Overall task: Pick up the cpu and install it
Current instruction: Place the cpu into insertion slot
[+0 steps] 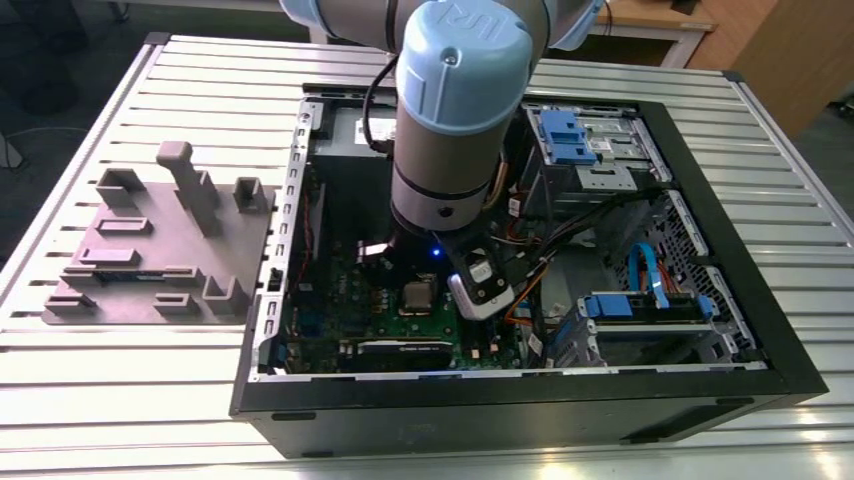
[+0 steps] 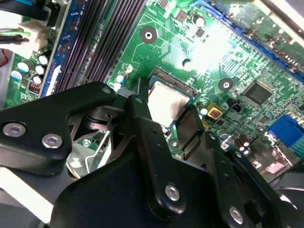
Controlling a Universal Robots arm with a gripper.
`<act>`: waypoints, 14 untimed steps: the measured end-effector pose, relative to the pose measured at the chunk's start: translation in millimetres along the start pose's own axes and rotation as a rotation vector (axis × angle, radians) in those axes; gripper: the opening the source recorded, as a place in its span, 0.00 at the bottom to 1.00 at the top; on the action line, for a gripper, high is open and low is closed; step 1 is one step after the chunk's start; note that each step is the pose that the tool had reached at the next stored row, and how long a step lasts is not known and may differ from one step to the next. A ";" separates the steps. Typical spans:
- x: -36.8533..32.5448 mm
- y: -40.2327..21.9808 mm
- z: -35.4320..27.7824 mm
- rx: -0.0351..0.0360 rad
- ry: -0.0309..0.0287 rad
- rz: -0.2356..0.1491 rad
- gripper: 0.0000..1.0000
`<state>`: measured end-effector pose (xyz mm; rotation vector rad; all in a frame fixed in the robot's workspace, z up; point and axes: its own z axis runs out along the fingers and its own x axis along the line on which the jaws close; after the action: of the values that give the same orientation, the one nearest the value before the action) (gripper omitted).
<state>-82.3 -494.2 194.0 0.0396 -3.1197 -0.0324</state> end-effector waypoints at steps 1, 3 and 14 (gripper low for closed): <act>0.0 0.0 0.6 0.0000 0.0000 0.000 0.47; 0.0 0.0 1.7 0.0000 0.0000 0.000 0.47; 0.1 -0.1 4.3 -0.0003 -0.0002 0.001 0.47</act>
<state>-82.5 -494.1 189.8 0.0374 -3.1199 -0.0329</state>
